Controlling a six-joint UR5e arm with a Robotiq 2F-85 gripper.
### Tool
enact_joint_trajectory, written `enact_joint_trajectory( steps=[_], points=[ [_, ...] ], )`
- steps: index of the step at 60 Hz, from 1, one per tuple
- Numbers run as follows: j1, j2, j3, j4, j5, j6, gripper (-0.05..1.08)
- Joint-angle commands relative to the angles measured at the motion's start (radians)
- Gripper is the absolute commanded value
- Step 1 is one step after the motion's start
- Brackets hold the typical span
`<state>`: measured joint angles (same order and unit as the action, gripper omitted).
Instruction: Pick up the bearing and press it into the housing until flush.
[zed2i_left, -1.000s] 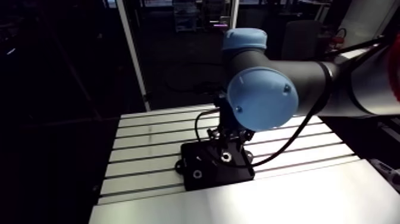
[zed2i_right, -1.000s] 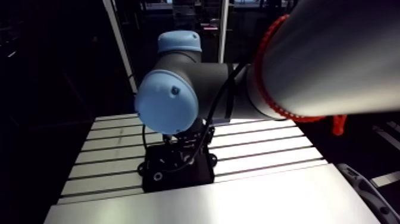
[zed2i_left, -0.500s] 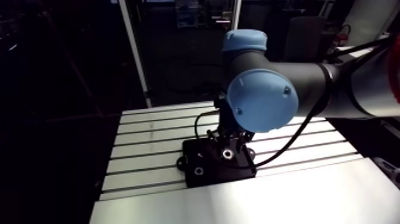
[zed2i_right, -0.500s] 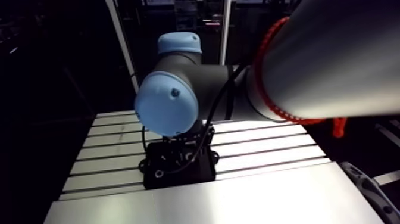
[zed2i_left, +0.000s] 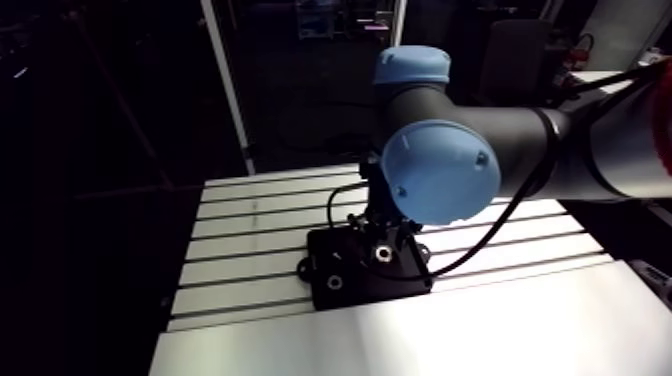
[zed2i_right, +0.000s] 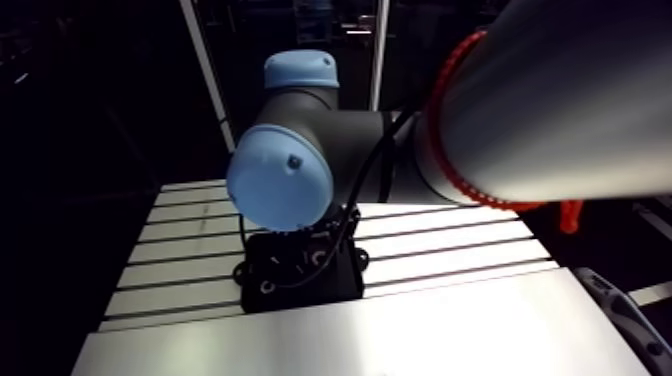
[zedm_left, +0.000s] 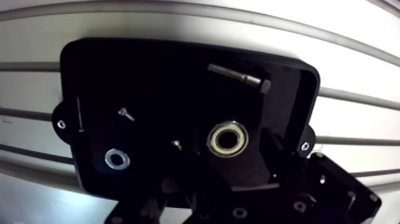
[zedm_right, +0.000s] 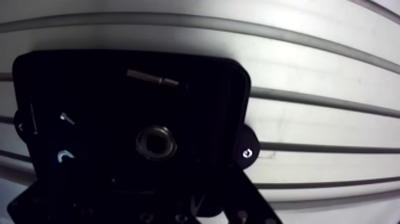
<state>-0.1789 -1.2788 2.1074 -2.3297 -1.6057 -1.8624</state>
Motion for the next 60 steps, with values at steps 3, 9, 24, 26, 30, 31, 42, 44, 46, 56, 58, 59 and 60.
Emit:
enact_joint_trajectory(
  steps=[3, 9, 24, 26, 30, 31, 42, 44, 46, 56, 58, 59, 60],
  points=[
    [0.001, 0.006, 0.0, -0.009, 0.0, -0.001, 0.4],
    [0.001, 0.006, 0.0, -0.009, 0.0, -0.001, 0.4],
    [0.001, 0.011, 0.0, -0.009, -0.001, -0.001, 0.41],
    [0.001, 0.011, 0.0, -0.009, -0.002, -0.001, 0.41],
    [0.001, 0.013, 0.0, -0.009, -0.003, -0.001, 0.43],
    [0.001, 0.013, 0.0, -0.009, -0.003, -0.001, 0.43],
    [0.001, 0.013, 0.001, -0.009, -0.003, -0.001, 0.43],
    [0.001, 0.013, 0.001, -0.009, -0.001, -0.001, 0.43],
    [0.001, 0.013, 0.001, -0.009, -0.002, -0.001, 0.43],
    [0.001, 0.011, 0.001, -0.009, -0.001, -0.001, 0.44],
    [0.001, 0.011, 0.001, -0.009, -0.001, -0.001, 0.44],
    [0.001, 0.011, 0.001, -0.009, -0.001, -0.001, 0.45],
    [0.001, 0.011, 0.001, -0.009, -0.001, -0.001, 0.45]
  ],
)
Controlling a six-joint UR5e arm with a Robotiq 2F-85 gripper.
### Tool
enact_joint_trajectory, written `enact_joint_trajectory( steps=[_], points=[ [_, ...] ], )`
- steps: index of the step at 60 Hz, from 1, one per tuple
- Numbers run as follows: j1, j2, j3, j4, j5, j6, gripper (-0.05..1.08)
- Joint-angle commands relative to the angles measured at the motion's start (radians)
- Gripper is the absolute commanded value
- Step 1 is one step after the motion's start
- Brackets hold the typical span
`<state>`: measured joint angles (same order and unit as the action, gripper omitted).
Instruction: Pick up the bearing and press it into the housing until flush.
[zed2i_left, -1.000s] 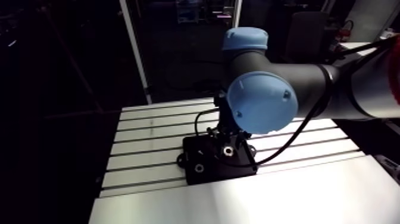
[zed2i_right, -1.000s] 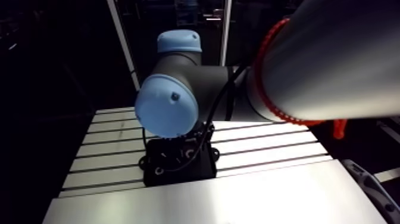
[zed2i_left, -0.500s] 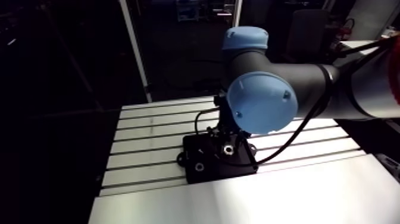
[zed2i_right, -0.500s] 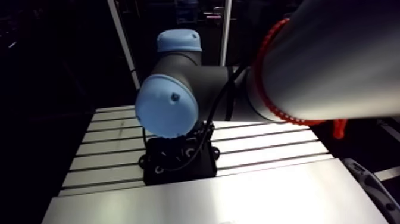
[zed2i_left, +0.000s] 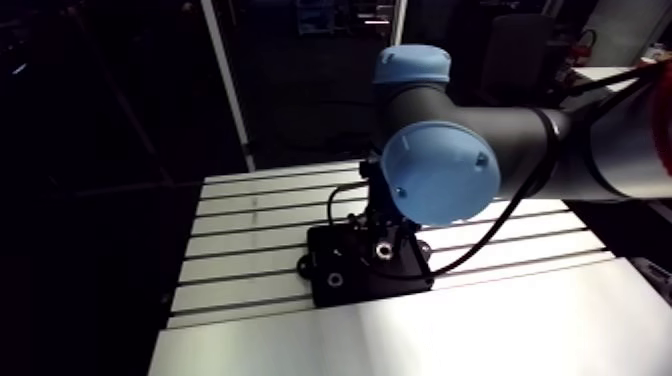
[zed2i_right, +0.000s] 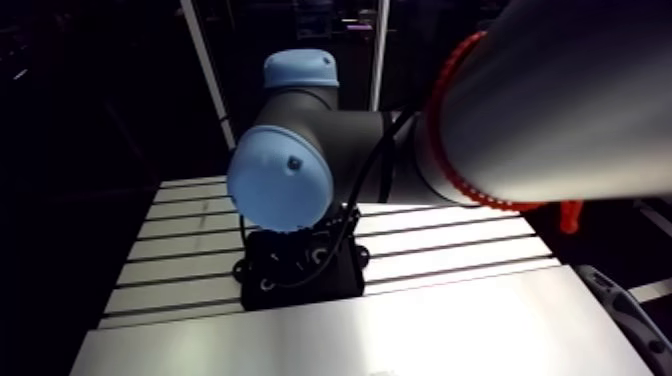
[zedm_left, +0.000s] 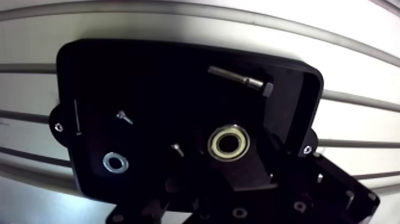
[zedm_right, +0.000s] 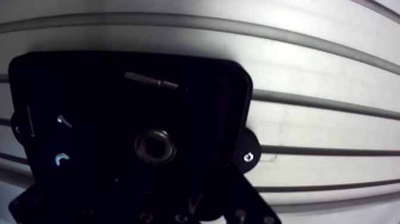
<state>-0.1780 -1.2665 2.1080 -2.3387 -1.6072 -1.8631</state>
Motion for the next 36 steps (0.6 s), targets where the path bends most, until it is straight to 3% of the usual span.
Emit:
enact_joint_trajectory(
  steps=[1, 36],
  points=[
    [0.0, -0.001, 0.001, 0.0, 0.002, 0.0, 0.45],
    [0.0, -0.003, 0.004, 0.002, 0.002, 0.0, 0.54]
  ],
)
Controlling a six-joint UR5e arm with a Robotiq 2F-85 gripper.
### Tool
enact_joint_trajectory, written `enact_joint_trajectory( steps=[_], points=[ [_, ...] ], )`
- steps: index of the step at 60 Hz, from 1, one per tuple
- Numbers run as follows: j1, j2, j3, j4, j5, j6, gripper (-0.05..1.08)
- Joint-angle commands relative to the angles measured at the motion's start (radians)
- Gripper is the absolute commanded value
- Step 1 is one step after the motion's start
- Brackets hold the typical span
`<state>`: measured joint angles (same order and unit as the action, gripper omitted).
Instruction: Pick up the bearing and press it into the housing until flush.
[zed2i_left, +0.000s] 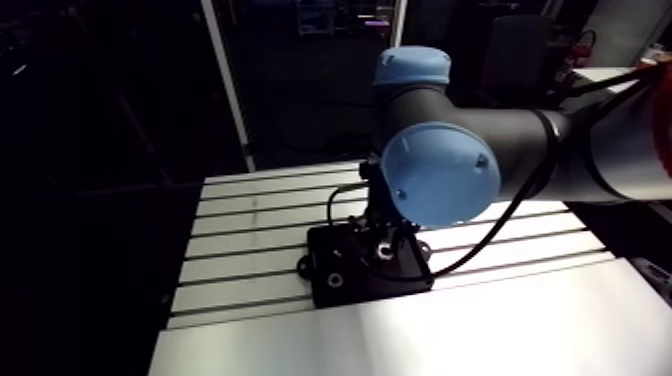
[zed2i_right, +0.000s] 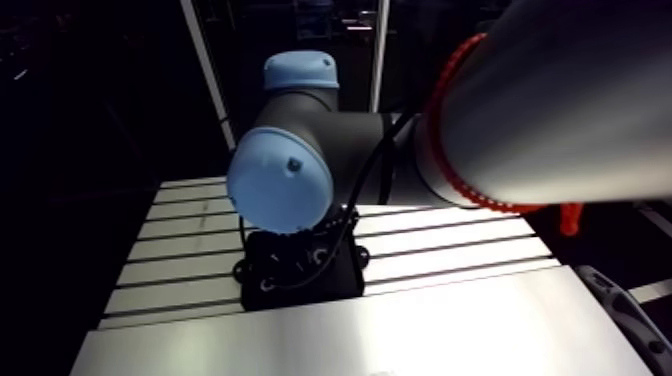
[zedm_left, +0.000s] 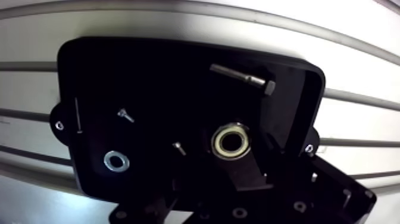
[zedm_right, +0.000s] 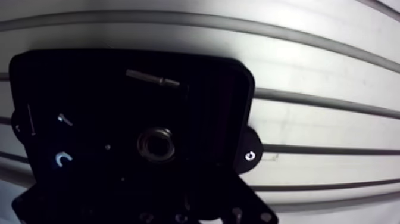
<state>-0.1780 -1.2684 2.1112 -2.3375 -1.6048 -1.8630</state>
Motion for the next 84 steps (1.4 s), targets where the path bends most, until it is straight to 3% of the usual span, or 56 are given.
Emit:
enact_joint_trajectory(
  steps=[1, 46, 57, 69, 84],
  points=[
    [0.0, -0.001, 0.0, 0.0, 0.0, 0.0, 0.54],
    [0.0, -0.007, -0.004, 0.003, 0.001, -0.003, 0.63],
    [0.0, -0.051, -0.016, 0.037, 0.0, -0.003, 0.64],
    [-0.001, -0.129, -0.074, 0.148, -0.002, -0.003, 0.66],
    [-0.007, -0.132, -0.209, 0.268, -0.004, 0.017, 0.67]
  ],
)
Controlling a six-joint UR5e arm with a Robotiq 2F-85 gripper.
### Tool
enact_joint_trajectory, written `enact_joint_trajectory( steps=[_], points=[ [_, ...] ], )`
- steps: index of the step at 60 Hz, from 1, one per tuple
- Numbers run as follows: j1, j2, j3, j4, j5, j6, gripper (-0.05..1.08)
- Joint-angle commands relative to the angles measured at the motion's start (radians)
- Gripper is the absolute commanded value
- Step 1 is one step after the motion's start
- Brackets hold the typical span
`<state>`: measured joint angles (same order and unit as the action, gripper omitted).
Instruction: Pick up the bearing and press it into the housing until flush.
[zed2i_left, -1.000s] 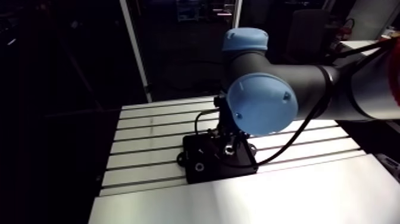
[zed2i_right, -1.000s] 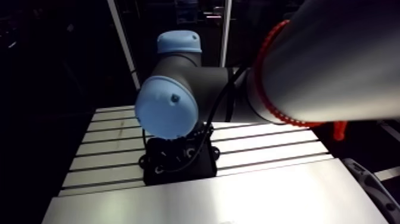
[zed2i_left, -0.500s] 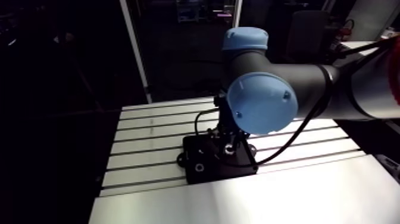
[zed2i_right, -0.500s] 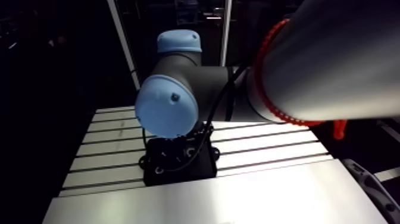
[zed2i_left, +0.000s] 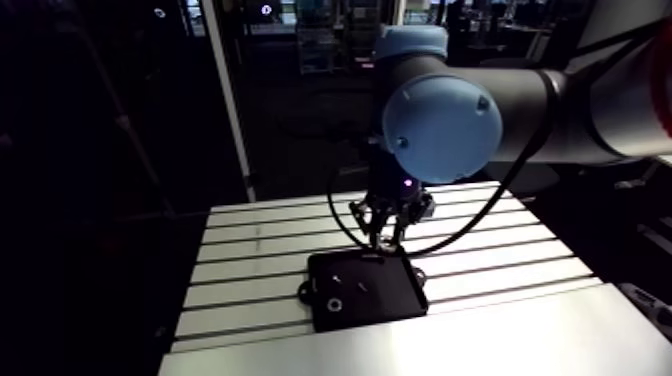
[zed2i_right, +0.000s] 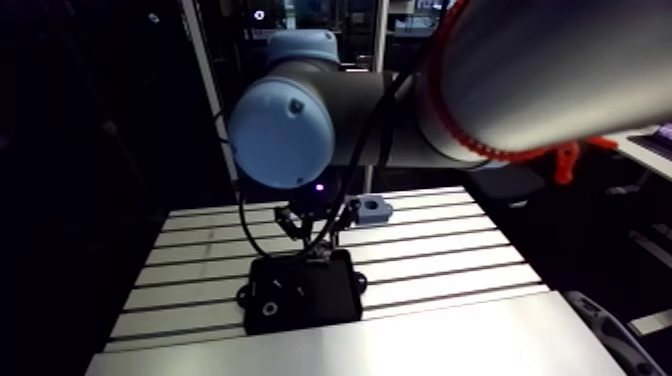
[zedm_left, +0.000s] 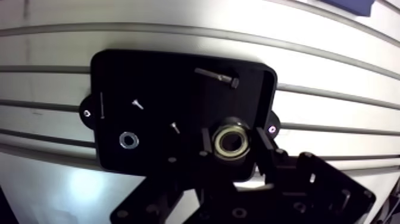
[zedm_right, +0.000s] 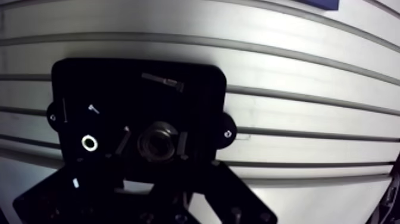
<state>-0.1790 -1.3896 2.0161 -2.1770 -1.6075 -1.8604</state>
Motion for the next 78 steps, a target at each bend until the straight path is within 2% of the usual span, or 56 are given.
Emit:
enact_joint_trajectory(
  steps=[1, 7, 9, 13, 23, 28, 36, 60, 78],
  points=[
    [-0.006, -0.011, -0.113, 0.108, -0.001, 0.014, 0.67],
    [-0.01, 0.003, -0.193, 0.159, -0.003, 0.014, 0.67],
    [-0.01, 0.019, -0.244, 0.184, -0.003, 0.014, 0.68],
    [-0.01, 0.041, -0.292, 0.21, -0.005, 0.014, 0.68],
    [-0.022, 0.086, -0.363, 0.233, -0.007, 0.014, 0.69],
    [-0.041, 0.117, -0.381, 0.234, -0.005, 0.016, 0.7],
    [-0.061, 0.134, -0.398, 0.237, -0.003, 0.029, 0.7],
    [-0.074, 0.195, -0.437, 0.234, -0.007, 0.037, 0.71],
    [-0.121, 0.261, -0.464, 0.195, -0.005, 0.031, 0.73]
  ],
)
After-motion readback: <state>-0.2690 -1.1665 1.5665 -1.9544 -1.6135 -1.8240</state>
